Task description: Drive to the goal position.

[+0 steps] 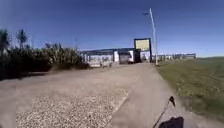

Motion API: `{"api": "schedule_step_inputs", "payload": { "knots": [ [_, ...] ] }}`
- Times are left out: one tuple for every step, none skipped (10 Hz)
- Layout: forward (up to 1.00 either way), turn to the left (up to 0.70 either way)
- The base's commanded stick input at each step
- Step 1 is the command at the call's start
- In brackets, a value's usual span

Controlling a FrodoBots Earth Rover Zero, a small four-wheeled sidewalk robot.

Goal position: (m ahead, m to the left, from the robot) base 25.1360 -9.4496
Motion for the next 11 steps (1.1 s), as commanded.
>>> {"api": "schedule_step_inputs", "payload": {
  "knots": [
    [1.0, -0.29],
    [1.0, -0.14],
    [1.0, -0.05],
    [1.0, 0.0],
    [1.0, 0.0],
    [1.0, 0.0],
    [1.0, -0.02],
    [1.0, -0.39],
    [1.0, -0.32],
    [1.0, -0.25],
    [1.0, -0.14]
  ]
}}
